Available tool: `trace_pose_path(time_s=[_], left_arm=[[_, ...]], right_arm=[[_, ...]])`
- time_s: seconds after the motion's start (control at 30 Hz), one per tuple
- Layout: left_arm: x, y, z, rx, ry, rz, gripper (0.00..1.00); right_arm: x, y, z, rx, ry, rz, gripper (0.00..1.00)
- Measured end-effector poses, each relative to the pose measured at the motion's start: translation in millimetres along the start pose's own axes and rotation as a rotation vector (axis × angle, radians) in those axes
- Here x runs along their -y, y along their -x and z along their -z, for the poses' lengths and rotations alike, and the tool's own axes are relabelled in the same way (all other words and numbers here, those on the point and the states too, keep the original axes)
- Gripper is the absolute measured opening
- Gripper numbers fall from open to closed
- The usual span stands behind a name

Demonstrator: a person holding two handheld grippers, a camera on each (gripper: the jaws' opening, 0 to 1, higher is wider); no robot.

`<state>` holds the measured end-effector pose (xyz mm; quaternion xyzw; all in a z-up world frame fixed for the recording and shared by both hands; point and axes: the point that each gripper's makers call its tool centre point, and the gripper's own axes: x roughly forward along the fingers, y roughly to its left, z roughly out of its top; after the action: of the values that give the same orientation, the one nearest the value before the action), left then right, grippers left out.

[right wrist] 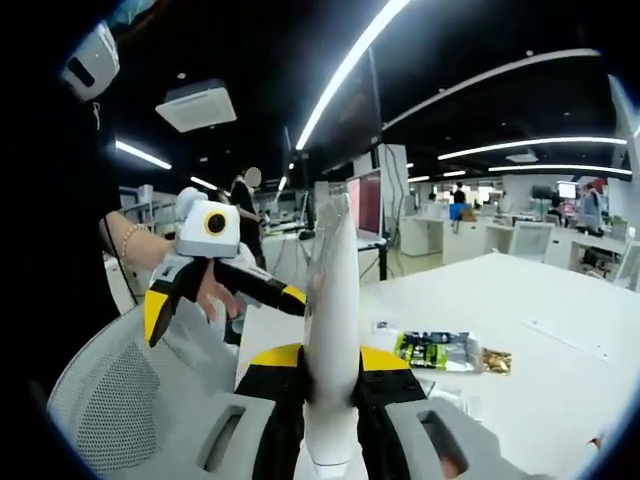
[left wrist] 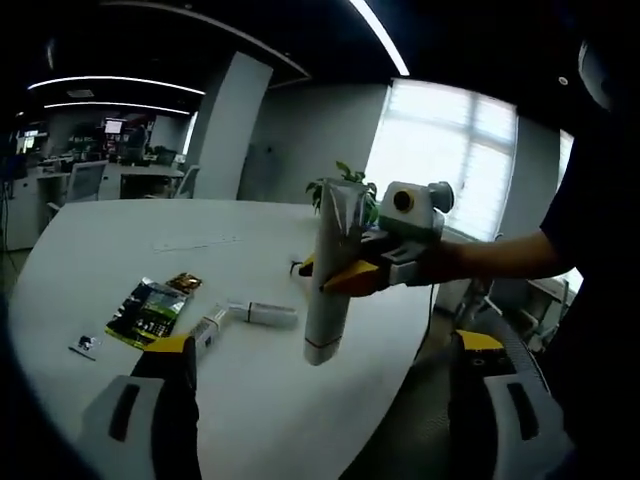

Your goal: Arrange the skincare products in the storage area until every visible bottle or jar stands upright without overlapping.

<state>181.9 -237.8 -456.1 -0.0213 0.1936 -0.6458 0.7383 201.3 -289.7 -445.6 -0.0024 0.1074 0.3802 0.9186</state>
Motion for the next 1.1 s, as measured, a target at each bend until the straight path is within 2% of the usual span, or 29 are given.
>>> trace_pose_path(time_s=[0.37, 0.57, 1.1], left_arm=[[-2.1, -1, 2.2, 0.003, 0.027, -0.001, 0.99], [-7.9, 1, 11.6, -0.016, 0.042, -0.014, 0.99], [-24.1, 9, 24.3, -0.035, 0.07, -0.053, 0.99]], right_arm=[[12, -1, 11.9, -0.034, 0.025, 0.018, 0.08], [16, -3, 18.9, -0.037, 0.022, 0.009, 0.08], [39, -11, 35.4, -0.041, 0.026, 0.031, 0.08]])
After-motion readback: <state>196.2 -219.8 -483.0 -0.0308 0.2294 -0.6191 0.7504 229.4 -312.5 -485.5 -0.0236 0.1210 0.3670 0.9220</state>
